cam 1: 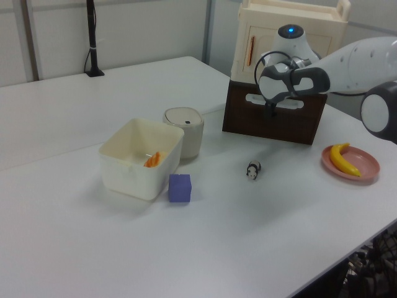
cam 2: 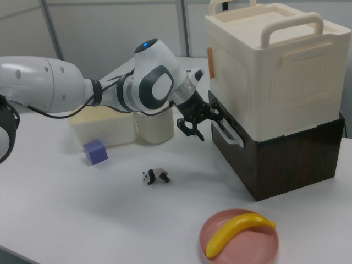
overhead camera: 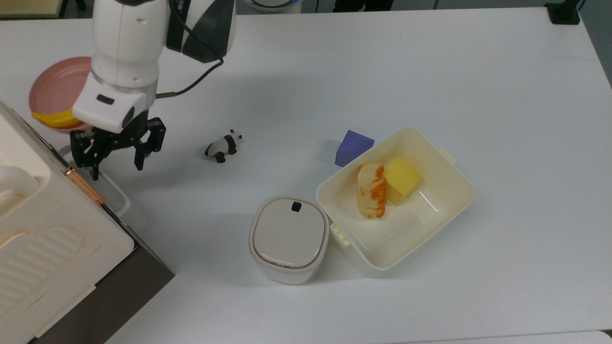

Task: Slide open the drawer
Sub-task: 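Hook the drawer handle and pull it outward from the unit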

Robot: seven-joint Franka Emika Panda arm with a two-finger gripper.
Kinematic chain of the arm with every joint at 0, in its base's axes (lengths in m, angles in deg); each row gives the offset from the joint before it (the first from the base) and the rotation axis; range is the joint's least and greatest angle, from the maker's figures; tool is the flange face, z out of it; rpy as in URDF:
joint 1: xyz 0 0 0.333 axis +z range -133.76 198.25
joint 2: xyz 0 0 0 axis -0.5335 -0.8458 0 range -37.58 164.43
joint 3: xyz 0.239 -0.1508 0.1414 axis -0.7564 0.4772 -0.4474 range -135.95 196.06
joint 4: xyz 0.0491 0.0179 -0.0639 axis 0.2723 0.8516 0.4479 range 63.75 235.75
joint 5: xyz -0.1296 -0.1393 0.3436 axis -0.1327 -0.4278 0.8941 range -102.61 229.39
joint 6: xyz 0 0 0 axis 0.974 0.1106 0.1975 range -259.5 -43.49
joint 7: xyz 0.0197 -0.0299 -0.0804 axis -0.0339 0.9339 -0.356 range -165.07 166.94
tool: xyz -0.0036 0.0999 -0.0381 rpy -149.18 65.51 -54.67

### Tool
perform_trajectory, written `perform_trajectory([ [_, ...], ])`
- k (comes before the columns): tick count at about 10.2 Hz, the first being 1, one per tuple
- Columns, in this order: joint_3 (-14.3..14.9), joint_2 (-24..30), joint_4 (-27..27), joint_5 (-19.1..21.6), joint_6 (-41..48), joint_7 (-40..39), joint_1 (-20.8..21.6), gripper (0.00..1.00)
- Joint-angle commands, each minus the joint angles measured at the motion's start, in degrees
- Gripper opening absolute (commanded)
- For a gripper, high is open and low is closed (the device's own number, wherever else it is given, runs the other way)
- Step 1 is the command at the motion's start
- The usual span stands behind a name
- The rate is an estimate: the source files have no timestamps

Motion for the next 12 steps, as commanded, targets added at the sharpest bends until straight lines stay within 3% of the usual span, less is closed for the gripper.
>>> perform_trajectory([
  [1, 0.6, -0.9, -0.7, -0.9, -1.3, -0.7, 0.5, 0.65],
  [4, 0.4, 1.6, 0.9, -0.6, 1.4, -0.3, 2.7, 0.61],
  [8, -0.2, 4.6, 2.6, -0.2, 13.8, -2.3, 6.6, 0.60],
  [12, -0.2, 8.9, 8.4, 0.0, 17.4, -2.6, 12.0, 0.60],
])
